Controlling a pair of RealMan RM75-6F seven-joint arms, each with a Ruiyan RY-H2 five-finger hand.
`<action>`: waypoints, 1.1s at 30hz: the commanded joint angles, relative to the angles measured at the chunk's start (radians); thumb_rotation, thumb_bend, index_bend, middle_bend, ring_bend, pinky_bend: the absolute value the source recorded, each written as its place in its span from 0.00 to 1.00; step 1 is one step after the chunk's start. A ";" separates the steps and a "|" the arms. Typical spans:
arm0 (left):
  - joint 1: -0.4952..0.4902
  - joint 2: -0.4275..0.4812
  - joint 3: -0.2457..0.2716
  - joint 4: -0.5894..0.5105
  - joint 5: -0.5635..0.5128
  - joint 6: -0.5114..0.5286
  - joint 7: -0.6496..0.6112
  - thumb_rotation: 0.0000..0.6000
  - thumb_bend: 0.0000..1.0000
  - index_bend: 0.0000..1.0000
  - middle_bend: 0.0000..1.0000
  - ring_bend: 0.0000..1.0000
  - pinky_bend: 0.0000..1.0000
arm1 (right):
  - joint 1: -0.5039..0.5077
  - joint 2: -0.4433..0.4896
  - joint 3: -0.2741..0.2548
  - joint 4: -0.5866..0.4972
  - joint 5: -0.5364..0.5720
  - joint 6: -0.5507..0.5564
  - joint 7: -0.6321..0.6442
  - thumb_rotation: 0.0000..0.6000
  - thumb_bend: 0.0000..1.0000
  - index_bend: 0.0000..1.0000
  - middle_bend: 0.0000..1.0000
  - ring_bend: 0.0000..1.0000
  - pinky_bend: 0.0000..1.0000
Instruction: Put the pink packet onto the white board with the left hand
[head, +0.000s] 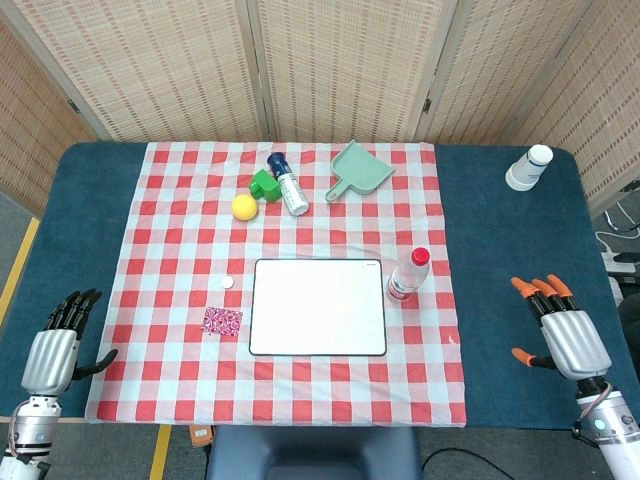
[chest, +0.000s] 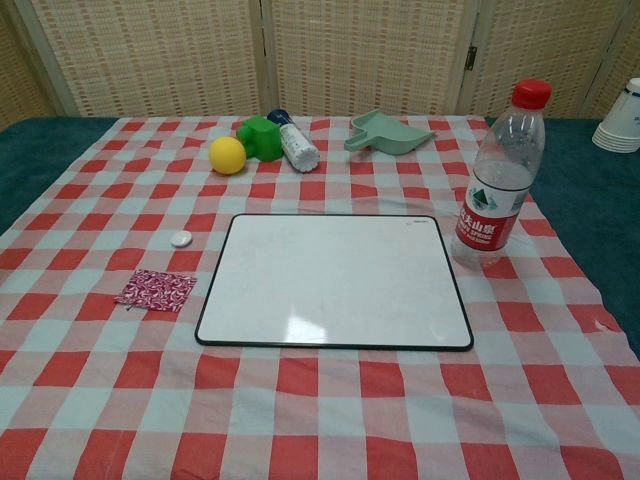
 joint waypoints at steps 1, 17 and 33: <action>0.000 0.001 -0.002 0.000 -0.003 -0.002 -0.003 1.00 0.21 0.09 0.07 0.00 0.12 | 0.002 -0.002 0.000 0.000 0.002 -0.006 -0.003 1.00 0.03 0.03 0.15 0.06 0.06; -0.006 0.005 -0.005 0.002 -0.006 -0.014 -0.002 1.00 0.21 0.09 0.07 0.00 0.12 | 0.003 -0.004 0.006 0.003 0.016 -0.011 -0.005 1.00 0.03 0.03 0.15 0.06 0.06; -0.013 0.008 -0.013 -0.023 -0.001 -0.006 0.018 1.00 0.21 0.08 0.15 0.25 0.39 | 0.007 0.000 0.007 0.006 0.015 -0.014 0.006 1.00 0.03 0.03 0.15 0.06 0.06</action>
